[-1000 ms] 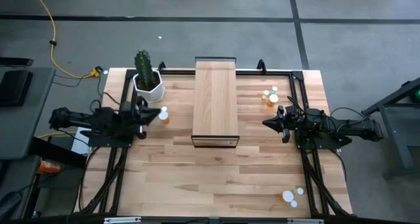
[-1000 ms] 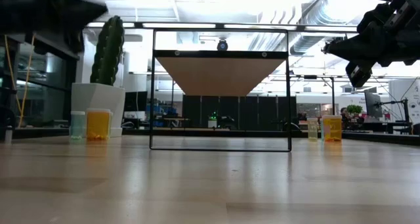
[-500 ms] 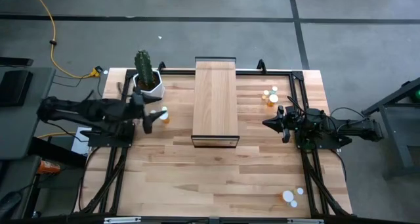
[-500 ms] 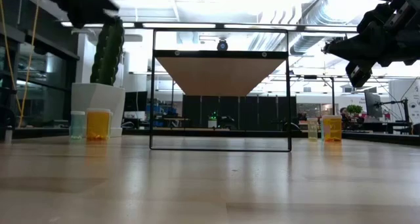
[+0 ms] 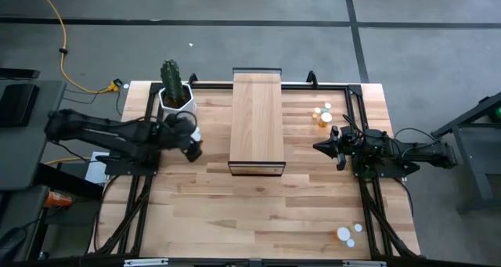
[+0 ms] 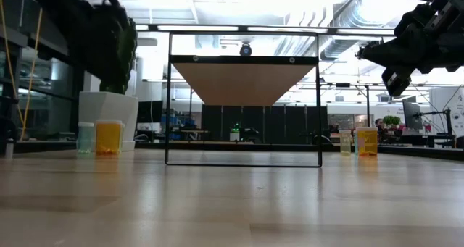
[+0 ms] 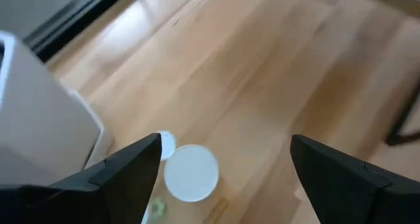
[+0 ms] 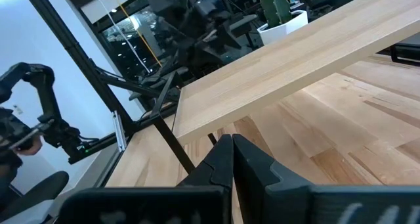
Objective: Pick and place medicine bottles onto shelf by color
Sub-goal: Put the middle orange pill bottle on the shelf
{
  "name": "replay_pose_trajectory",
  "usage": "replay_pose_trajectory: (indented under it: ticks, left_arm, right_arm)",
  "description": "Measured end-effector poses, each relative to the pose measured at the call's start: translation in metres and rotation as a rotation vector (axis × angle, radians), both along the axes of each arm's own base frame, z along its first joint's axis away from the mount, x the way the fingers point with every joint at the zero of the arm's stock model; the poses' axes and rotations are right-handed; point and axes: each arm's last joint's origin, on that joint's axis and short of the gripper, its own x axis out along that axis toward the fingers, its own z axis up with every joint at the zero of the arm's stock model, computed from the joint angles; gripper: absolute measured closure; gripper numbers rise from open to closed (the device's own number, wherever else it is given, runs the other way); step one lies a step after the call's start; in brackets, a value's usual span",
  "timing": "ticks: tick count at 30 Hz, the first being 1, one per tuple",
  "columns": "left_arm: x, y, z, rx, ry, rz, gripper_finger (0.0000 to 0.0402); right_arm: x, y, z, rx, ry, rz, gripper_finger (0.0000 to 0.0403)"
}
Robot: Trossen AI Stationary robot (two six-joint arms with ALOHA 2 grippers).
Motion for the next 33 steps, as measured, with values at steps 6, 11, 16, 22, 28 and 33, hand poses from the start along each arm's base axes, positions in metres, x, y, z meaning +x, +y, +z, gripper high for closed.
replay_pose_trajectory:
  ticks: [6,11,16,22,28,33]
  left_arm:
    - [0.010,0.022,-0.019,-0.122,0.099,0.098,0.0075]
    - [0.013,0.034,-0.033,-0.200,0.183,0.109,0.0076]
    - [0.014,0.039,-0.037,-0.215,0.213,0.124,0.0076]
    - [0.015,0.038,-0.039,-0.252,0.210,0.110,0.0076]
    - [0.017,0.038,-0.042,-0.261,0.230,0.116,0.0076]
    - [0.021,0.040,-0.053,-0.277,0.290,0.120,0.0076]
  right_arm:
    - [0.000,0.000,0.000,0.000,0.001,0.000,0.0403]
    - [0.000,0.000,0.000,0.000,0.000,0.000,0.0403]
    - [0.000,0.000,0.000,0.000,0.000,0.000,0.0403]
    - [0.000,0.000,0.000,0.000,0.000,0.000,0.0403]
    - [0.000,0.000,0.000,0.000,0.000,0.000,0.0403]
    - [0.000,0.000,0.000,0.000,0.000,0.000,0.0403]
